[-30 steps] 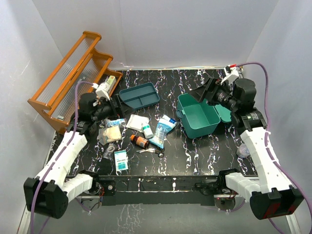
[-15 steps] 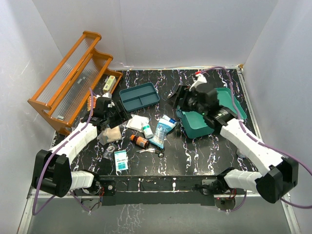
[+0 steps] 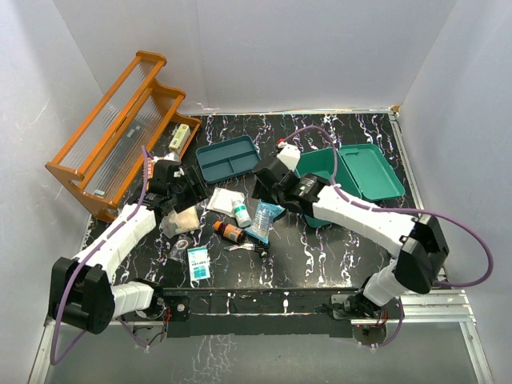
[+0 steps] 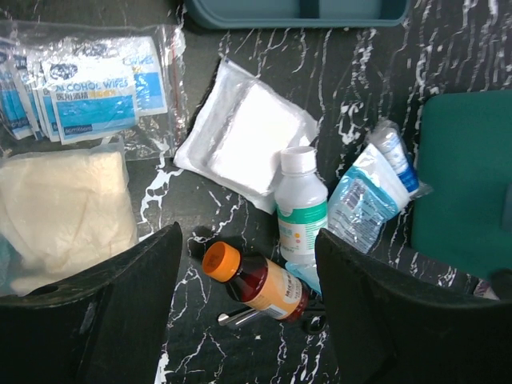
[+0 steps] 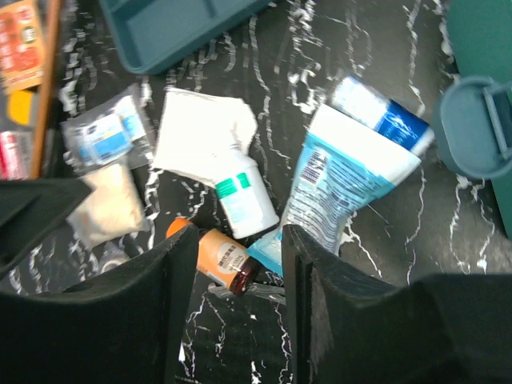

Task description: Organize the medicine kit

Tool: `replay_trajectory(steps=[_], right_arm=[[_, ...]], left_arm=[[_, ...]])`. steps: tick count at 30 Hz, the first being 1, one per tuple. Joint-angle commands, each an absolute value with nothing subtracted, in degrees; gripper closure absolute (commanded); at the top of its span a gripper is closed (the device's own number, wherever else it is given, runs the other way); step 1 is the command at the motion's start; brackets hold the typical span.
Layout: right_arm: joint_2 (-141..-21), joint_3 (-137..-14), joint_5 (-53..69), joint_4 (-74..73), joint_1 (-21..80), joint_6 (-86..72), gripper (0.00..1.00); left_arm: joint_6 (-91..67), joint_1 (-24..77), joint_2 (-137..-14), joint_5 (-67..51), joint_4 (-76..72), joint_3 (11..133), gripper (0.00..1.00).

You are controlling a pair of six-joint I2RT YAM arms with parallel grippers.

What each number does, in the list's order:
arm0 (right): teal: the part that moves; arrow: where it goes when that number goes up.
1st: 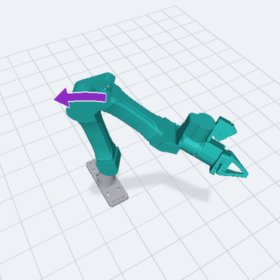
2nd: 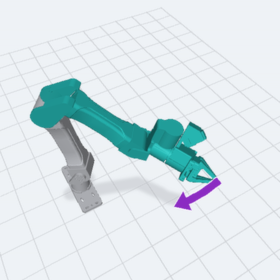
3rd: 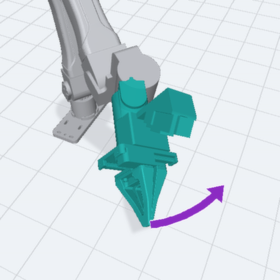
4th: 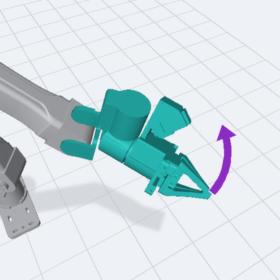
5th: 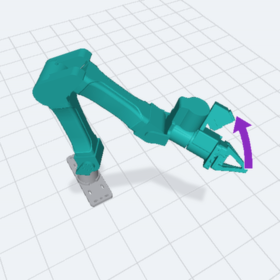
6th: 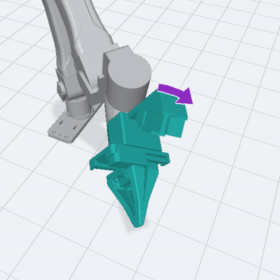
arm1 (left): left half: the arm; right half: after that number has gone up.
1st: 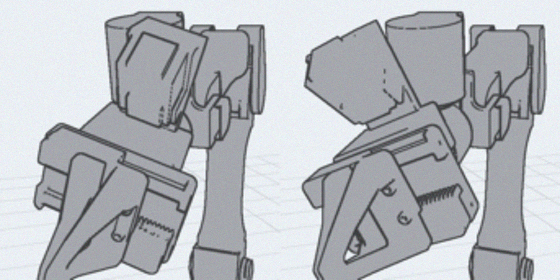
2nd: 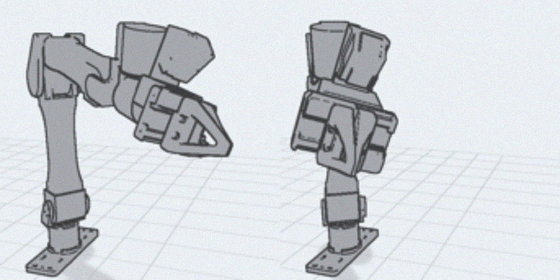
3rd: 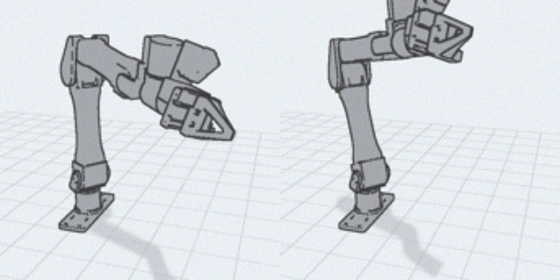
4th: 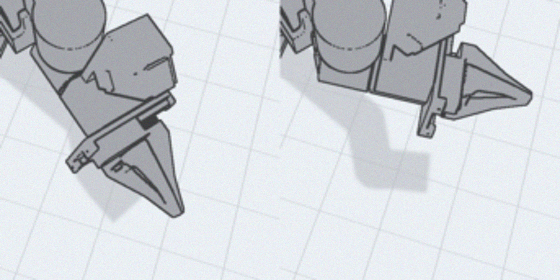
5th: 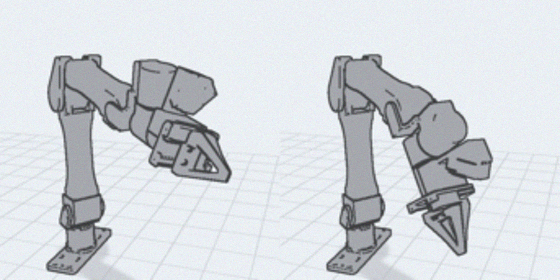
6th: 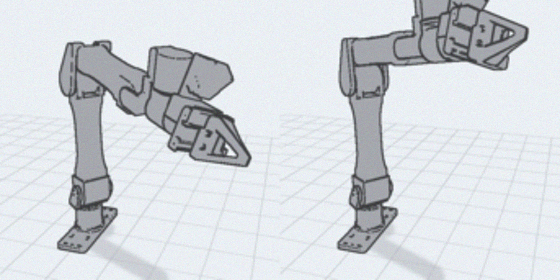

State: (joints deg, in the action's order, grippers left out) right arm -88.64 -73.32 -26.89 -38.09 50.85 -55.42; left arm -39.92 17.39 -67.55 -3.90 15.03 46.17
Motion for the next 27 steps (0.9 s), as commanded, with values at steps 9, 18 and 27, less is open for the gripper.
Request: replay_trajectory(steps=[9, 18, 27], right_arm=[[-95.4, -72.9, -20.6, -28.1, 52.5, -46.9, 0.56], [-108.7, -81.2, -12.9, -28.8, 52.7, -35.6, 0.50], [-116.8, -89.0, -14.9, -33.0, 52.7, -31.6, 0.51]], left_arm=[[-40.2, 17.6, -64.0, -4.4, 14.5, 45.9, 0.34], [-41.9, 17.6, -62.4, -0.1, 18.1, 45.6, 0.33], [-41.3, 17.6, -62.8, 0.7, 19.3, 46.7, 0.31]])
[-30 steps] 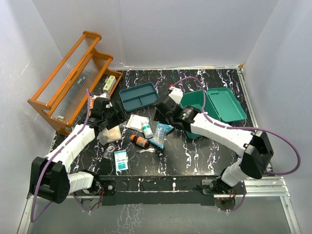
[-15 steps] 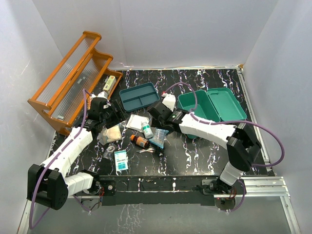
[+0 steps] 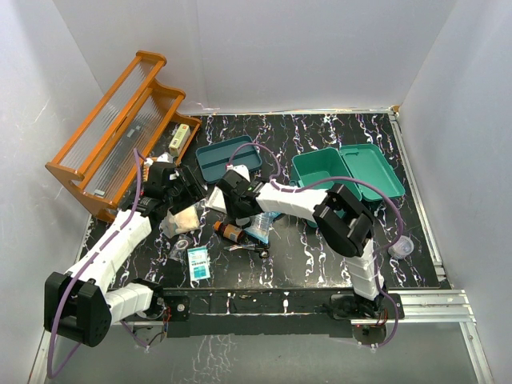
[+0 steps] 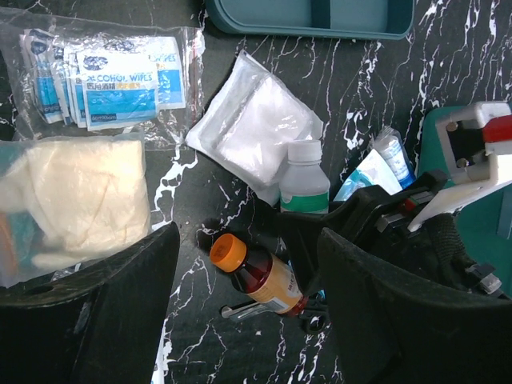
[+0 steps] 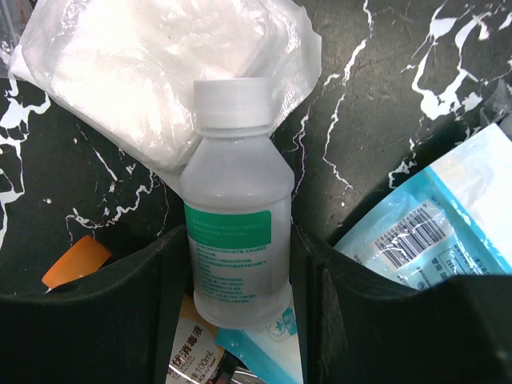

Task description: Organize the medicine kit

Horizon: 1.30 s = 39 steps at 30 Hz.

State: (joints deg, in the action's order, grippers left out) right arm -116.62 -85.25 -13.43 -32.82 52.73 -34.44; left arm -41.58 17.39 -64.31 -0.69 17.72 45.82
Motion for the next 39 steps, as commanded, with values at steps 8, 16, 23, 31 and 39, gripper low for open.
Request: replay_trajectory(steps=[8, 16, 23, 31, 39], right_arm=[[-117.3, -90.4, -14.0, -33.3, 52.7, -30.7, 0.60], [-103.3, -85.6, -15.2, -28.0, 52.7, -33.8, 0.61], [-88.8, -77.9, -24.2, -22.7, 51.2, -42.2, 0.60], [-79.9, -74.3, -40.8, -31.7, 44.6, -59.8, 0.59], [-78.5, -71.6, -41.5, -42.3, 32.8, -70.9, 0.60]], left_arm=[[-40.8, 17.7, -63.4, 1.4, 19.5, 47.4, 0.31], [-40.4, 17.6, -62.4, 2.4, 19.0, 48.0, 0.30], [-39.6, 17.6, -62.6, 0.2, 16.5, 48.4, 0.29], [-37.9, 17.6, -64.2, -4.9, 11.0, 47.8, 0.28], [-37.1, 17.6, -67.5, -6.7, 9.5, 49.0, 0.28]])
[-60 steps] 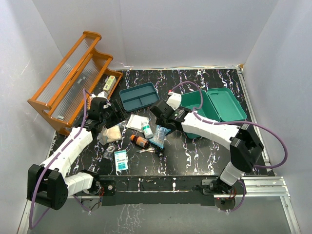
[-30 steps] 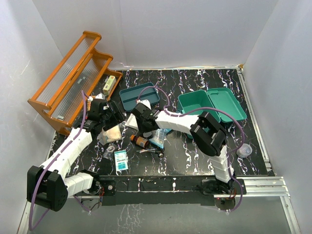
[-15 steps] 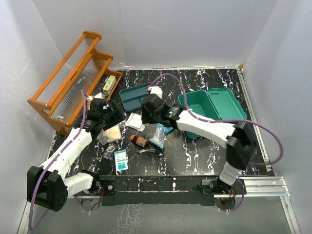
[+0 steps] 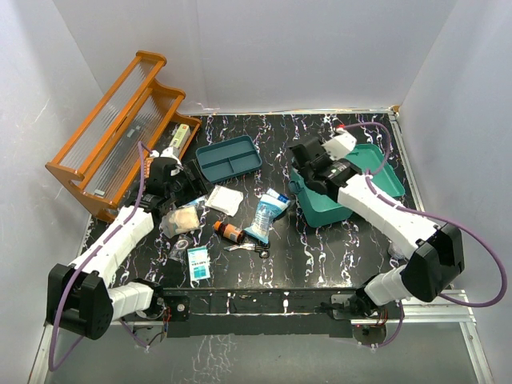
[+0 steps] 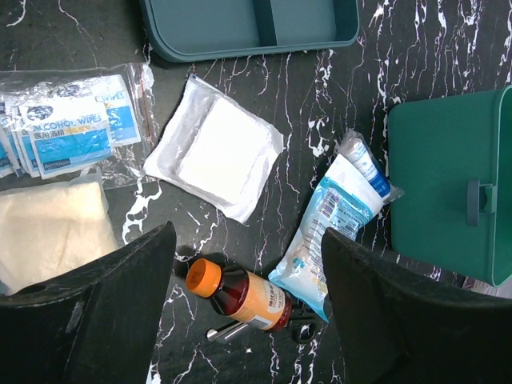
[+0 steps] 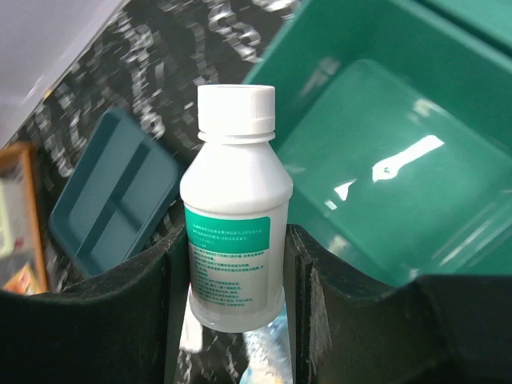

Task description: Organize the medicine kit

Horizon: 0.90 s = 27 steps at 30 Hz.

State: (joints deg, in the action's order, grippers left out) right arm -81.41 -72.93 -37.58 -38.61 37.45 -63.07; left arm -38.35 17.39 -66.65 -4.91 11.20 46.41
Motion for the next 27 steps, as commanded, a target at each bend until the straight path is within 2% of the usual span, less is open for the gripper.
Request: replay_trajectory(steps=[1, 11, 20, 27], right_arm=[[-78.6, -71.1, -41.3, -42.5, 31.7, -71.5, 0.60], [-81.5, -65.5, -32.9, -38.6, 25.4, -75.7, 0.59], [-89.3, -66.1, -26.1, -32.5, 23.2, -78.4, 0.59], [-93.4, -66.5, -24.4, -28.9, 22.1, -79.9, 0.60]], left_arm=[[-37.0, 17.6, -67.9, -6.9, 9.3, 49.1, 0.28], [-38.3, 17.6, -73.8, -8.2, 8.3, 53.7, 0.28], [-35.6, 17.6, -78.1, -9.4, 12.5, 61.3, 0.28], [-34.7, 17.6, -80.8, -10.0, 13.6, 62.6, 0.28]])
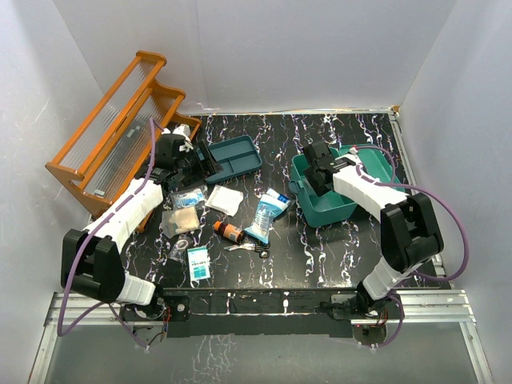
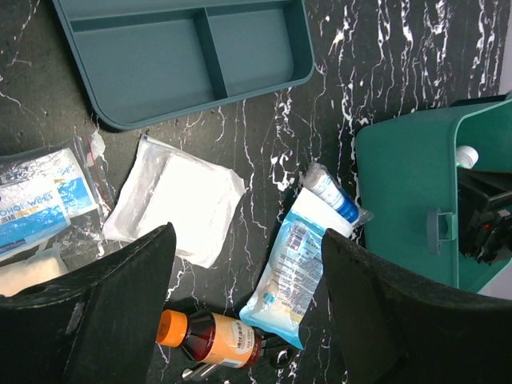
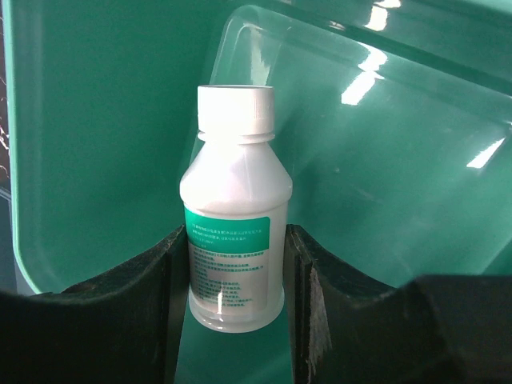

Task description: Organize the medicine kit

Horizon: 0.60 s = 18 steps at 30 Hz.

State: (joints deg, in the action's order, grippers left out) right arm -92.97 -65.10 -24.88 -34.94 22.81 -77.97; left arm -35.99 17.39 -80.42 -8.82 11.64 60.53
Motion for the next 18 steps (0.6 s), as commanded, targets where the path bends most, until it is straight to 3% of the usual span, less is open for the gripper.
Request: replay_trajectory(steps=[1, 13, 18], right_arm=[[-94.1, -66.9, -24.4, -28.8, 22.0, -79.8, 0.60], [-103.7, -70.5, -19.9, -26.7, 20.9, -82.1, 0.57], [-106.5, -71.8, -17.4, -24.8, 20.9, -82.3, 0.45]], left_arm=[[-34.6, 17.6, -80.9, -10.0, 13.6, 62.7, 0.28], [-33.9, 17.6, -83.7, -9.5, 15.6, 66.1, 0.28], [-33.7, 17.6, -84.2, -9.2, 16.7, 66.7, 0.27]])
